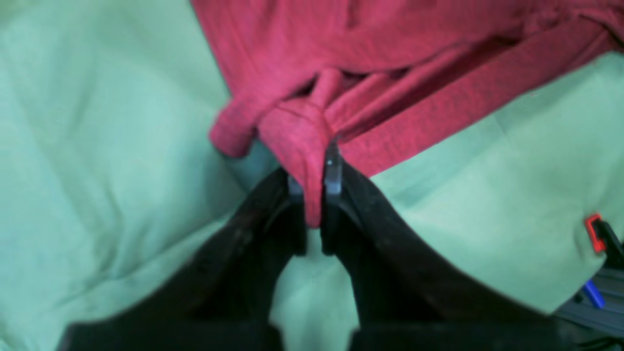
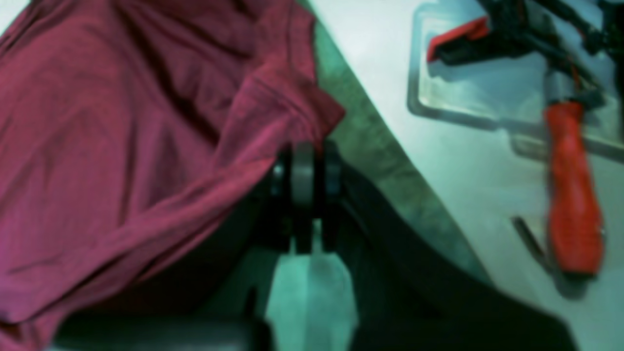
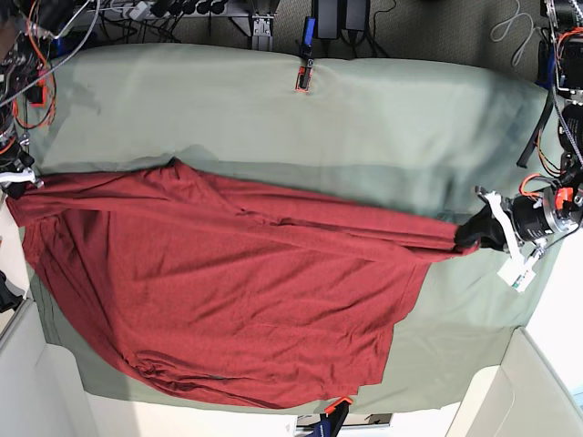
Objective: Fold the T-shirt properly
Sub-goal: 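Pull the held shirt edges apart and drag the shirt across the cloth, then lift and shake the held shirt to spread it flat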
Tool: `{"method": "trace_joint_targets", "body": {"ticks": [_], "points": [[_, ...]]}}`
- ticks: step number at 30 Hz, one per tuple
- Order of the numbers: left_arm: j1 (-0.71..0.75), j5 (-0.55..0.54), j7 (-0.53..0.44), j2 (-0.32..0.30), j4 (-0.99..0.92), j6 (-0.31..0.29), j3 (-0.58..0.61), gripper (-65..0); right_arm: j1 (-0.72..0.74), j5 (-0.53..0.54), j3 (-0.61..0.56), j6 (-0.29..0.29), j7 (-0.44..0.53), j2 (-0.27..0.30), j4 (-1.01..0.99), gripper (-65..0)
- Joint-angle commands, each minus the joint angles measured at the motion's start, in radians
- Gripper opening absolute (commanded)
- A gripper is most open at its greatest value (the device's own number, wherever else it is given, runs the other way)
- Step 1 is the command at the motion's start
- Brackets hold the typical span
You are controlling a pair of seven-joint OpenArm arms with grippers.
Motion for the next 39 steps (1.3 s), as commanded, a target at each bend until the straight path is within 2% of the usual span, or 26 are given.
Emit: {"method": "trace_joint_targets", "body": {"ticks": [1, 6, 10, 17, 20, 23, 26, 31, 33, 37, 39], "points": [[-0.034, -0.008, -0.028, -0.022, -0.003, -0.005, -0.008, -65.0, 0.039, 0.008, 0.004, 0.003, 0.026, 0.026, -0.02, -65.0], [-0.092, -0.009, -0.031, -0.022, -0.069, -0.005, -0.006, -65.0, 0.146, 0.007, 0.004, 0.037, 0.02, 0.071, -0.19, -65.0], [-0.095, -0.006, -0.037, -0.022, -0.084, -0.005, 0.003, -65.0, 0.176, 0.007, -0.001, 0.037, 0.023, 0.083, -0.232, -65.0], [-0.126, 0.113, -0.142, -0.013, -0.088, -0.005, 0.05, -65.0, 0.207, -0.023, -0.012, 0.035, 0.026, 0.083, -0.234, -65.0], [-0.158, 0.135, -0.151, -0.014, -0.115, -0.005, 0.067, -65.0, 0.212, -0.036, -0.013, 0.034, 0.027, 0.085, -0.235, -65.0], [-0.206, 0.142, -0.177, -0.013, -0.18, -0.005, 0.097, -65.0, 0.212, -0.034, -0.018, 0.034, 0.031, 0.085, -0.235, -65.0], [-0.258, 0.203, -0.257, -0.008, -0.261, -0.005, 0.154, -65.0, 0.212, -0.039, -0.025, 0.034, 0.047, 0.085, -0.236, -65.0], [-0.357, 0.27, -0.314, 0.045, -0.407, -0.005, 0.248, -65.0, 0.212, -0.061, -0.049, 0.034, 0.076, 0.086, -0.253, -65.0], [-0.391, 0.284, -0.335, 0.071, -0.463, -0.005, 0.266, -65.0, 0.213, -0.064, -0.06, 0.034, 0.092, 0.087, -0.274, -62.2], [-0.454, 0.306, -0.347, 0.119, -0.554, -0.005, 0.269, -65.0, 0.214, -0.064, -0.065, 0.034, 0.114, 0.088, -0.319, -48.9], [-0.483, 0.318, -0.351, 0.14, -0.587, -0.005, 0.269, -65.0, 0.214, -0.063, -0.065, 0.034, 0.117, 0.088, -0.329, -48.0]]}}
